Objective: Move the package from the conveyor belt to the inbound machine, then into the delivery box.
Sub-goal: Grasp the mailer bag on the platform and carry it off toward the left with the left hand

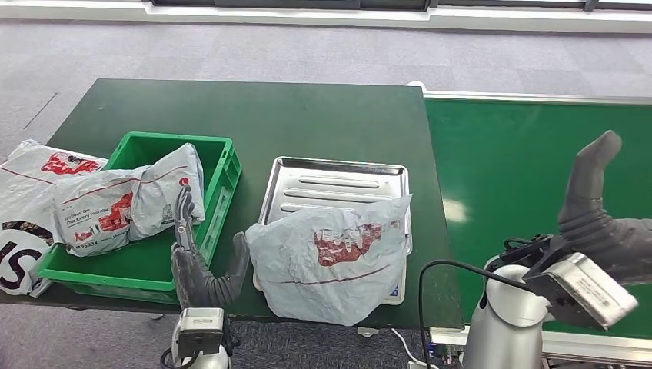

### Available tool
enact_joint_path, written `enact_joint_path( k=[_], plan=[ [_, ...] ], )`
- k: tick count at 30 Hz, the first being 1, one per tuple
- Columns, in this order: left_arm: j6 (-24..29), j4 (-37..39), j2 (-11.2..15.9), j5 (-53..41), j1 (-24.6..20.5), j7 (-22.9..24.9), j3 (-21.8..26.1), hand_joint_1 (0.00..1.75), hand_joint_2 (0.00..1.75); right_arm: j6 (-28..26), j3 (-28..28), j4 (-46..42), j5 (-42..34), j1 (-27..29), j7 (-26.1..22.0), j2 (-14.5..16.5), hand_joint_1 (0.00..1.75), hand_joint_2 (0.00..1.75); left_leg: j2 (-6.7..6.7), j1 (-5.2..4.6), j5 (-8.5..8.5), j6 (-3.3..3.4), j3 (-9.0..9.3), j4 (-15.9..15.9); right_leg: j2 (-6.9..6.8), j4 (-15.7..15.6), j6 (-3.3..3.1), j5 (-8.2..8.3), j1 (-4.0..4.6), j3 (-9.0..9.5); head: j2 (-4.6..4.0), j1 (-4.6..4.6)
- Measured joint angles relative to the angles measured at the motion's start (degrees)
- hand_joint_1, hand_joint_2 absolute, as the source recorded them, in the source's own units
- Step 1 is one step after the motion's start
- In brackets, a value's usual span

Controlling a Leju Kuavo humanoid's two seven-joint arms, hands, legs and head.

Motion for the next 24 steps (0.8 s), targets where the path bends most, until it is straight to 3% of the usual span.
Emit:
enact_joint_path(
  k=[2, 6, 8, 15, 24],
  plan=[
    [-6.1, 1.3, 0.3, -3.3, -0.4, 1.6, -0.4, 0.00, 1.75, 0.0, 0.0, -0.1, -0.1, 0.0, 0.0, 0.0, 0.00, 1.75, -0.02, 0.00, 0.00, 0.01, 0.00, 0.0, -0.01, 0.0, 0.00, 0.00, -0.01, 0.01, 0.00, 0.00],
    [-24.6, 6.0, 1.9, -14.4, -2.1, 4.1, -4.4, 0.00, 1.75, 0.0, -0.1, -0.2, -0.5, 0.0, 0.0, 0.0, 0.00, 1.75, -0.01, 0.00, 0.00, 0.02, 0.02, 0.0, -0.01, 0.0, 0.01, 0.00, -0.04, 0.03, 0.00, 0.01],
    [-29.4, 9.5, 2.3, -20.0, -3.2, 4.6, -6.6, 0.00, 1.75, 0.1, -0.2, -0.2, -0.7, 0.0, 0.0, 0.0, 0.00, 1.75, 0.01, -0.01, 0.00, 0.02, 0.03, 0.0, 0.01, 0.0, 0.02, 0.01, -0.06, 0.03, 0.00, 0.01],
    [-31.0, 18.2, 2.6, -26.4, -6.4, 3.4, -9.3, 0.00, 1.75, 0.1, -1.0, -0.2, -0.8, 0.1, 0.0, 0.0, 0.00, 1.75, -0.03, -0.03, 0.02, 0.04, 0.05, 0.0, -0.02, 0.0, 0.02, 0.01, -0.02, 0.08, 0.00, 0.00],
    [-31.0, 23.9, 1.0, -27.4, -8.8, 2.4, -9.7, 0.00, 1.75, 0.1, -1.8, -0.2, -0.4, 0.3, 0.0, -0.1, 0.00, 1.75, -0.03, -0.03, 0.02, 0.04, 0.05, 0.0, -0.02, 0.0, 0.02, 0.01, -0.05, 0.10, 0.00, 0.01]
  ],
)
